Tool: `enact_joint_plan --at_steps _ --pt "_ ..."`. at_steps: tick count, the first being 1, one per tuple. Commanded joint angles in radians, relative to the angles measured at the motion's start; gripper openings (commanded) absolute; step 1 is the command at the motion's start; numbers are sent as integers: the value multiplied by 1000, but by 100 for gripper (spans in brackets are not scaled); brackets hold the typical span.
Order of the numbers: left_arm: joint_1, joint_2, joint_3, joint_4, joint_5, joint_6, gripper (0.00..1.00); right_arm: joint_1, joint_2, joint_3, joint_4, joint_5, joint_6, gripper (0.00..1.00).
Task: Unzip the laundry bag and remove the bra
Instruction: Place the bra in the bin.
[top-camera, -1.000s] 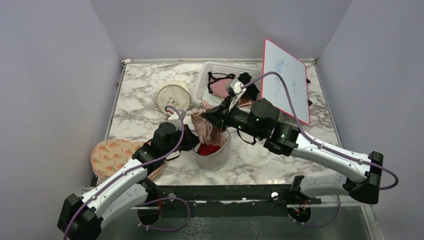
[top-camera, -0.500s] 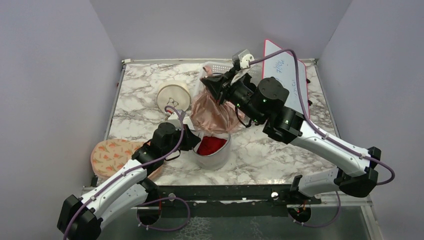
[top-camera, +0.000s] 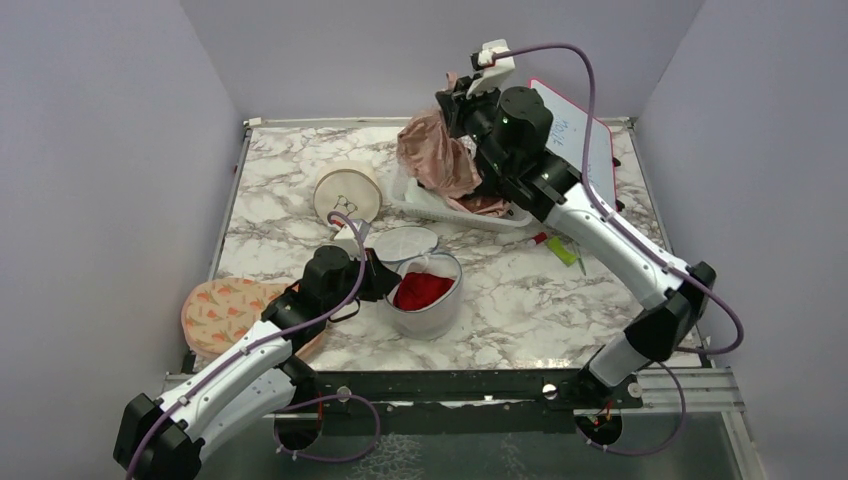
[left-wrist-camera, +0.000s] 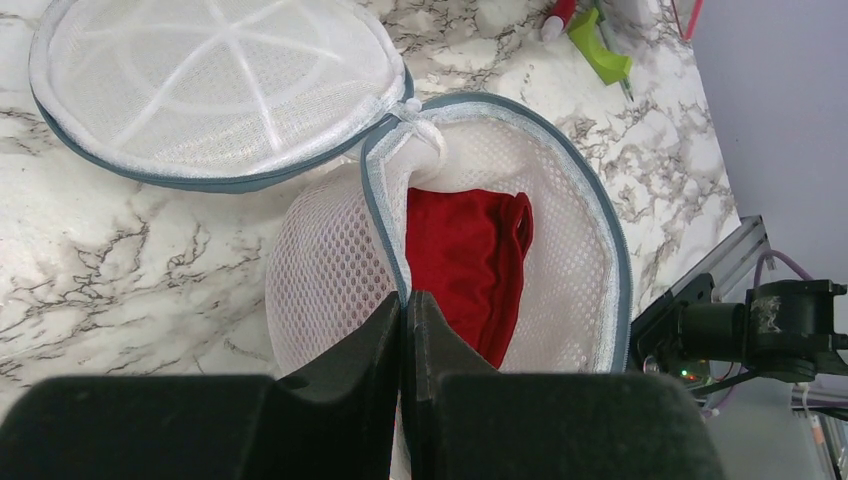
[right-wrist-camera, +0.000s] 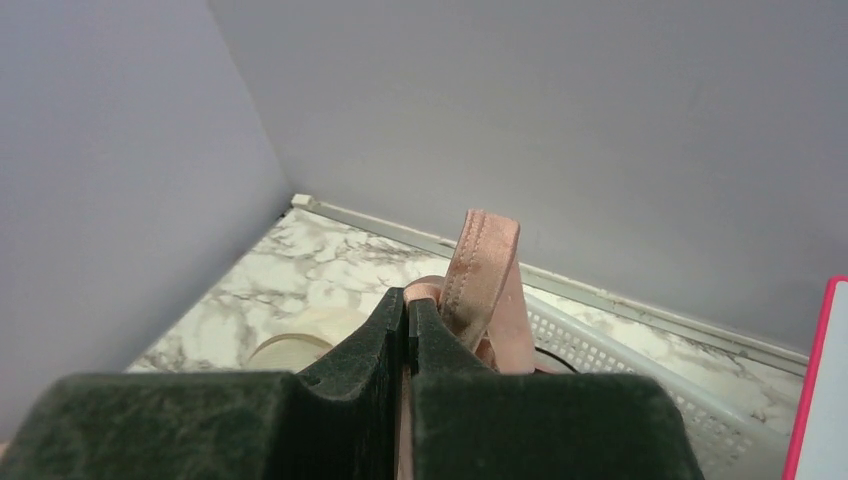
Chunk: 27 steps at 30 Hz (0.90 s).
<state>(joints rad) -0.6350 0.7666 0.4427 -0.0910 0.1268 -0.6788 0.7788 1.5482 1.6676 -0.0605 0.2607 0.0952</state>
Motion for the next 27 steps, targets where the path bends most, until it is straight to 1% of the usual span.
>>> enact_joint_plan --at_steps 1,5,9,13,18,23,27 --pt "0 -21 12 17 11 6 0 -80 133 84 -46 -141 66 1" --pt "-1 -21 10 18 7 5 0 -110 233 108 -49 -153 78 1" --pt "-2 -9 22 17 17 11 0 -148 328 141 -72 -234 129 1" --pt "-1 -7 29 12 17 15 0 -178 393 150 -79 -275 152 1" --pt "-1 -16 28 13 13 7 0 -207 457 119 -86 -250 134 1" --pt "-1 -15 30 9 14 8 0 -229 542 98 -105 -198 80 1" --pt "-1 -15 31 6 15 12 0 -231 611 92 -141 -204 45 1"
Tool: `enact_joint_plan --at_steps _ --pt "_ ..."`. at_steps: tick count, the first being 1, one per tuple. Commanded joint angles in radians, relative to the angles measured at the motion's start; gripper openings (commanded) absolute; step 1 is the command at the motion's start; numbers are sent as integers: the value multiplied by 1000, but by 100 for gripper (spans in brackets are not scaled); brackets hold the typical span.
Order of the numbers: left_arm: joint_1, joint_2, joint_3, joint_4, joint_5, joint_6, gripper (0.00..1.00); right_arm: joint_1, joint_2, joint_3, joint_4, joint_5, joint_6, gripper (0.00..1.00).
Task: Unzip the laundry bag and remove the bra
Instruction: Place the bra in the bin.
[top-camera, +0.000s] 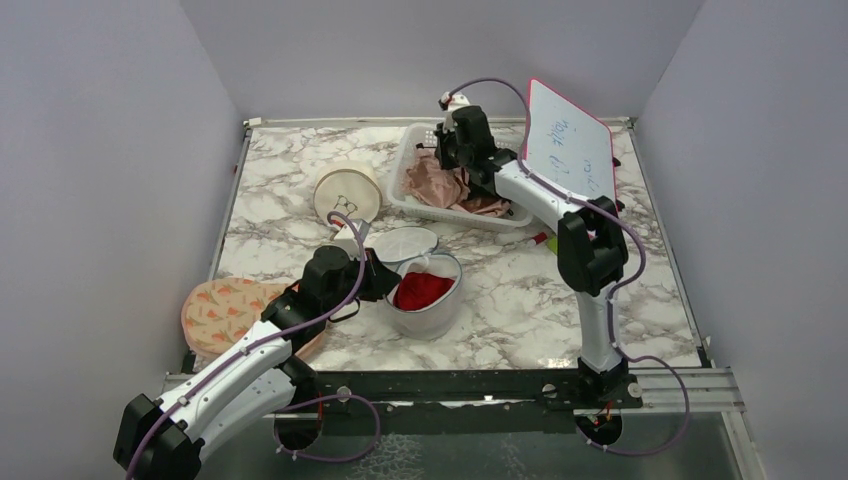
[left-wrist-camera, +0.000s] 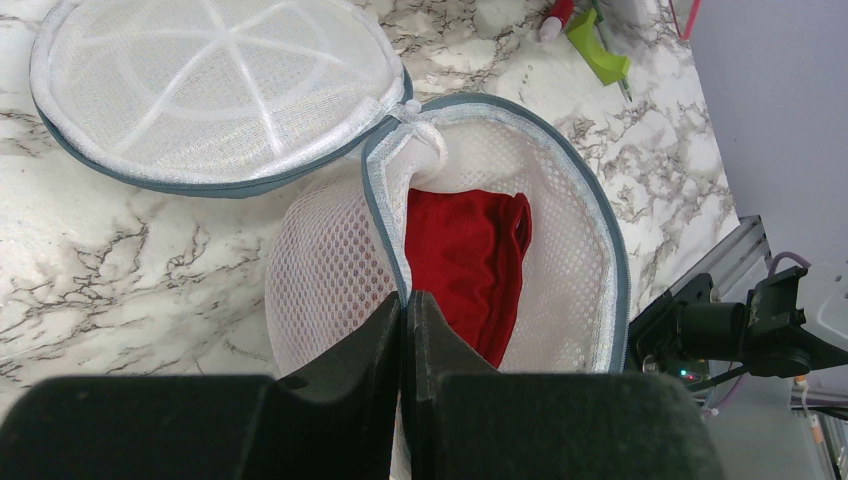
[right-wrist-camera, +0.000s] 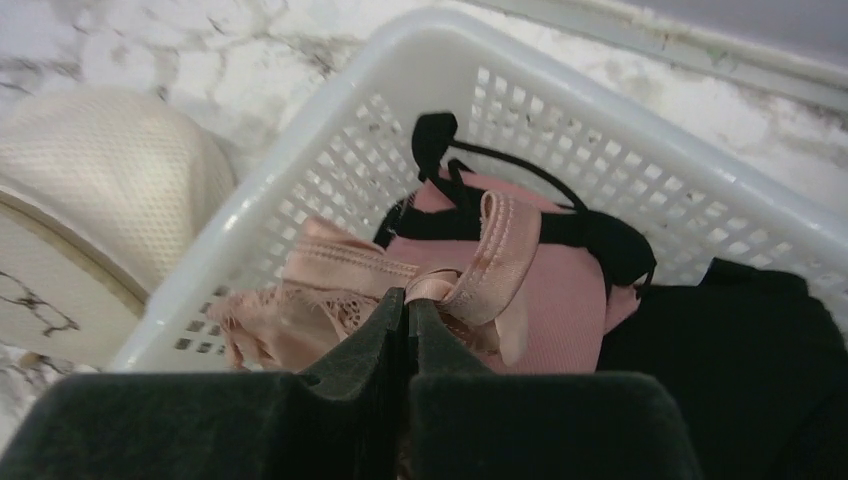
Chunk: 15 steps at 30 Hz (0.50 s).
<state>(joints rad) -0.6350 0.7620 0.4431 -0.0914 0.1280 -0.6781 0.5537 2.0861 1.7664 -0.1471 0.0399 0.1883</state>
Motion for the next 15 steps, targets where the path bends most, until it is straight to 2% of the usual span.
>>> enact_joint_plan --at_steps 1,6,11,13,15 --pt "-2 -11 30 6 13 10 0 -6 83 -17 -59 1 -48 1" --pt "-1 -10 29 7 11 8 0 -6 92 -88 -25 -27 -33 1" --pt "-2 -6 35 4 11 14 0 -6 83 -42 -86 2 -80 2" --pt "-1 -6 35 8 6 15 0 -6 62 -23 -124 16 -99 10" --pt "-2 -3 37 9 3 18 0 -6 31 -14 -165 21 -116 24"
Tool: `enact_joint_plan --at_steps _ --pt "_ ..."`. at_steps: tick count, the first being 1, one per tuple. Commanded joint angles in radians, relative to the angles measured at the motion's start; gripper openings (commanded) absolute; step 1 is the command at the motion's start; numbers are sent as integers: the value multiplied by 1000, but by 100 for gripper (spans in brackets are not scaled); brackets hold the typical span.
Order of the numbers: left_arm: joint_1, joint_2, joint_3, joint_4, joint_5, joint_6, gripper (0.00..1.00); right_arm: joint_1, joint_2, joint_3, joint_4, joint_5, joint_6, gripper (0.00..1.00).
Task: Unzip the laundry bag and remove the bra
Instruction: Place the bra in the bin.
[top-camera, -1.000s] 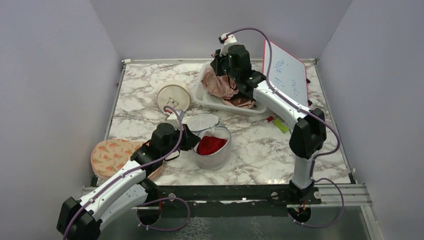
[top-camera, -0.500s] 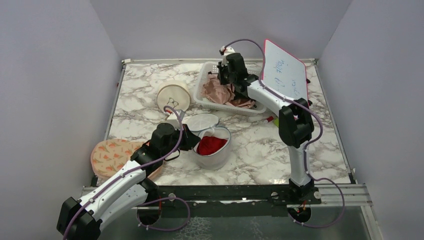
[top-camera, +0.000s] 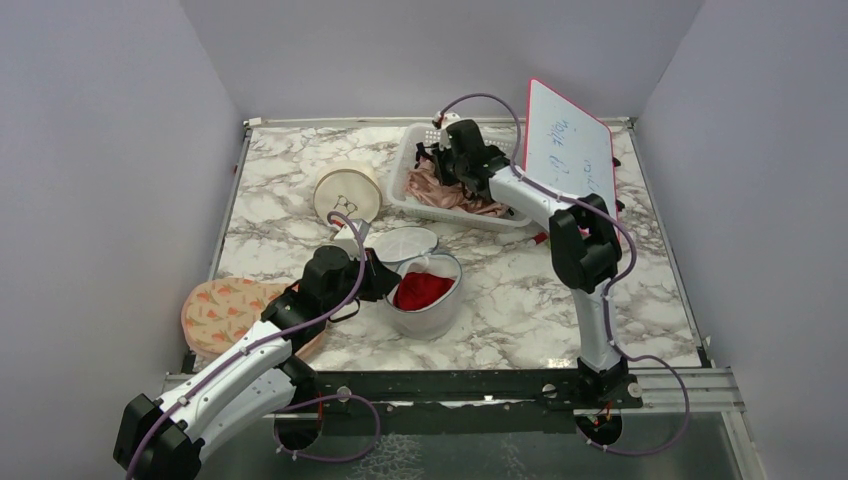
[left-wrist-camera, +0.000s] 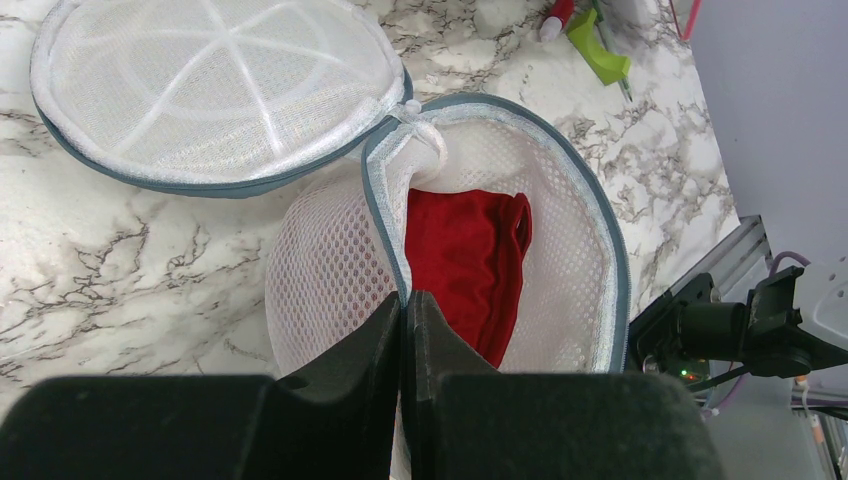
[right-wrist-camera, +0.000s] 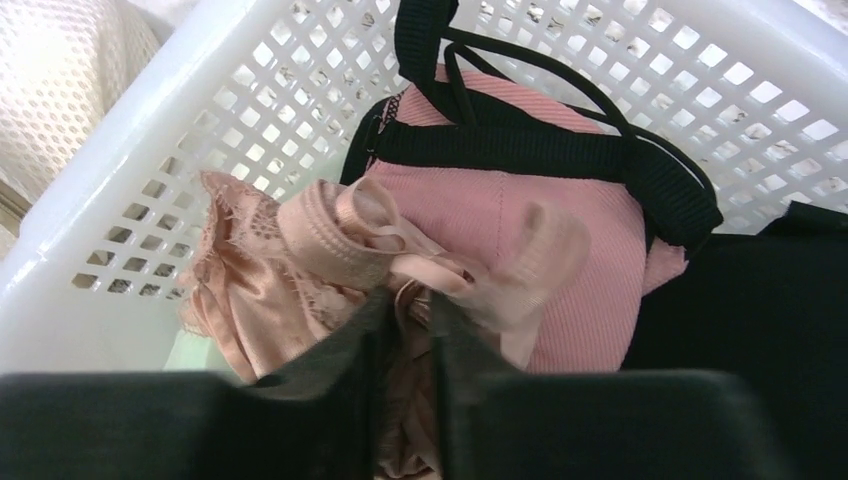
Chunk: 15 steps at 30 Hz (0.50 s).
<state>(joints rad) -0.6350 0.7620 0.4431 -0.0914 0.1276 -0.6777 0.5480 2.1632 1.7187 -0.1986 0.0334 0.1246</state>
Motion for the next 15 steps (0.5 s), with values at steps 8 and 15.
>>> enact_joint_plan --at_steps 8,15 --pt "-2 -7 39 0 6 18 0 -1 -311 -155 -135 9 -59 62" --pt "-1 -2 43 -4 7 17 0 1 -566 -328 -109 -214 46 81"
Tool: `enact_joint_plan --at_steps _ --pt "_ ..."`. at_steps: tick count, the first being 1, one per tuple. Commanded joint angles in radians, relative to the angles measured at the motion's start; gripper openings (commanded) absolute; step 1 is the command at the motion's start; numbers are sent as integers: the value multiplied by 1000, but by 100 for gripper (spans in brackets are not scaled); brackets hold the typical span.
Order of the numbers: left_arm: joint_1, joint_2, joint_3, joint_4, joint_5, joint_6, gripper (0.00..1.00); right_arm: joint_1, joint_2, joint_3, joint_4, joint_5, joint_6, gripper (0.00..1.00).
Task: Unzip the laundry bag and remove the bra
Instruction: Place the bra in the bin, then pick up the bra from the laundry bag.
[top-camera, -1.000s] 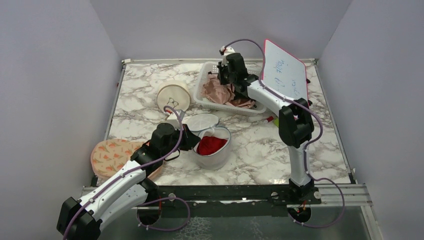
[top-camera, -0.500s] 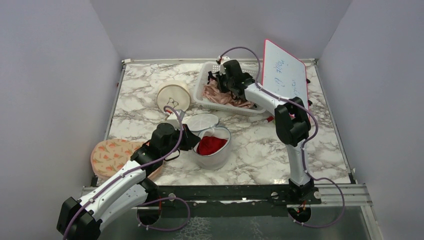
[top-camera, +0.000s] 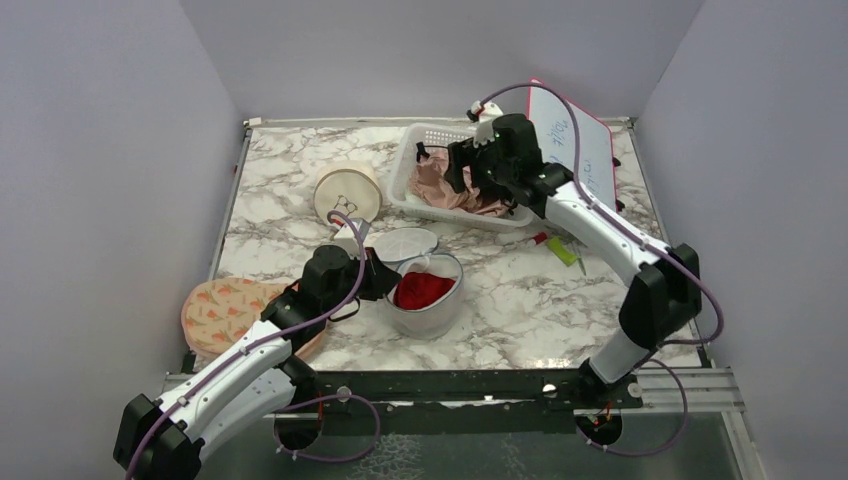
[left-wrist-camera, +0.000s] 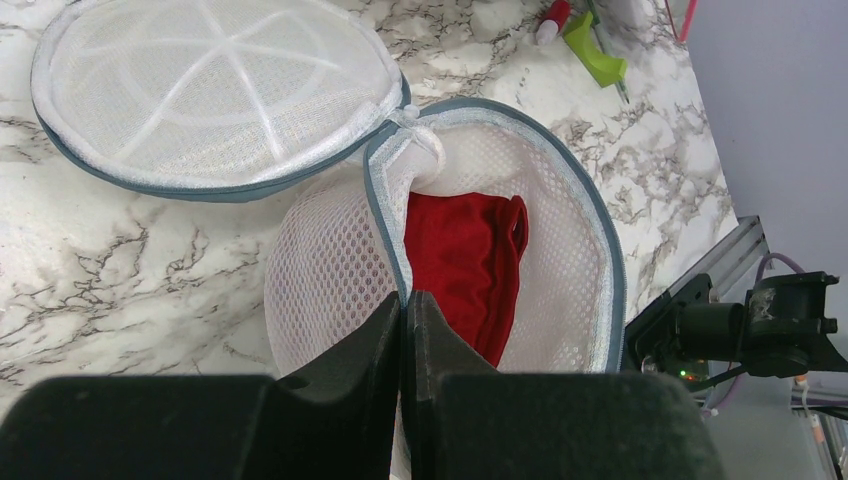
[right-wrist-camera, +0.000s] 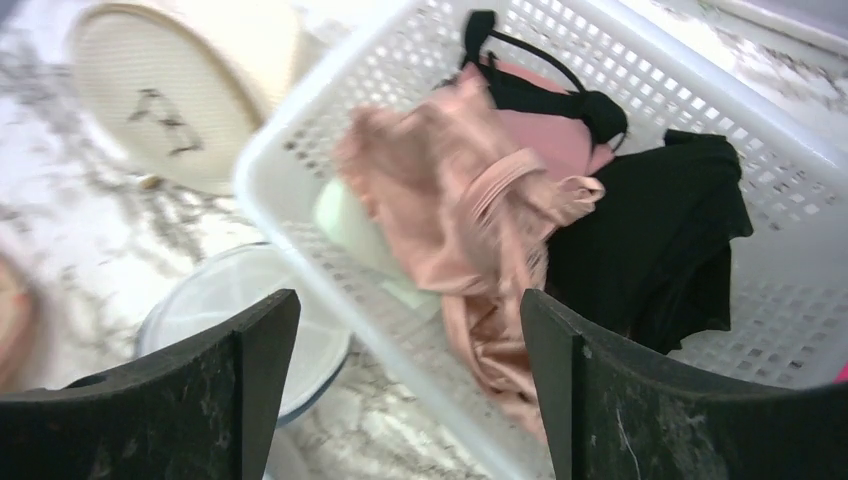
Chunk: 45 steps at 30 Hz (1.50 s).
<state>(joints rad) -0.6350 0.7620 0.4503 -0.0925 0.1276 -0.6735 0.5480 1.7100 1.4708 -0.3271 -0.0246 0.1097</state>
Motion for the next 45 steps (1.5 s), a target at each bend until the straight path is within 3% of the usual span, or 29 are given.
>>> enact_joint_plan --at_steps 1,12,21,26,30,40,45 --pt "-1 -2 36 -6 5 12 0 1 -145 -102 25 -182 71 83" --pt "-2 -10 36 -17 -1 22 0 1 -433 -358 7 -351 143 87" --pt "-2 -12 35 -13 -2 20 0 57 -549 -511 34 -471 264 87" --pt "-1 -11 34 -11 8 12 0 177 -531 -529 99 -477 301 76" --pt "-1 -14 37 -7 15 4 0 286 -447 -510 119 -400 292 69" --pt "-2 -18 20 34 69 6 0 470 -232 -440 -74 12 289 51" --pt "-2 -12 -10 93 146 2 0 525 -221 -426 -207 183 344 49"
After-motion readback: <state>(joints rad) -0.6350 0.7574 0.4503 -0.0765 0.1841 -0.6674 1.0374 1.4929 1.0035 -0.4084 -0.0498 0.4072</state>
